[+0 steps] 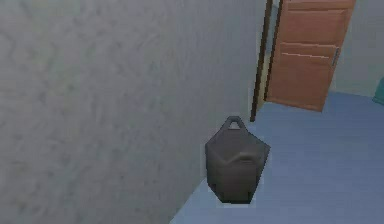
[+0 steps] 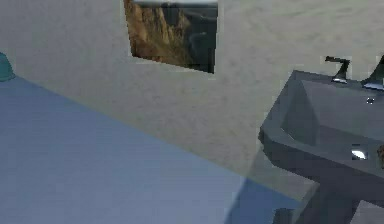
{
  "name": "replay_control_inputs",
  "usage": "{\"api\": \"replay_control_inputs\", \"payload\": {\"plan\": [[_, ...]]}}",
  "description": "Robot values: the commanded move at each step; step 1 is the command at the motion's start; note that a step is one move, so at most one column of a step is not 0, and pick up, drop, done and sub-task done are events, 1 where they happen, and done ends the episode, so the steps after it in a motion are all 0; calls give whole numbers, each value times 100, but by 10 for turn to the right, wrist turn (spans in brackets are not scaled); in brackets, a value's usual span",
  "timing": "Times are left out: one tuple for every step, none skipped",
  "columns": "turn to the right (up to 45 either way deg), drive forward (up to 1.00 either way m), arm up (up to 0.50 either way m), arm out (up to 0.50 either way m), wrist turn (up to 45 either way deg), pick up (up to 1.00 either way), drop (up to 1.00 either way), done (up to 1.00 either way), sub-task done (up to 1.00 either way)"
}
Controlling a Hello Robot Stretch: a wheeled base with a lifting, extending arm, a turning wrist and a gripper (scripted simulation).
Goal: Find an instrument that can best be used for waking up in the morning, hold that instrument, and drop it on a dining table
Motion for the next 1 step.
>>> {"api": "replay_control_inputs", "payload": {"plan": [[0, 30, 0, 0, 0, 0, 0, 0, 0]]}}
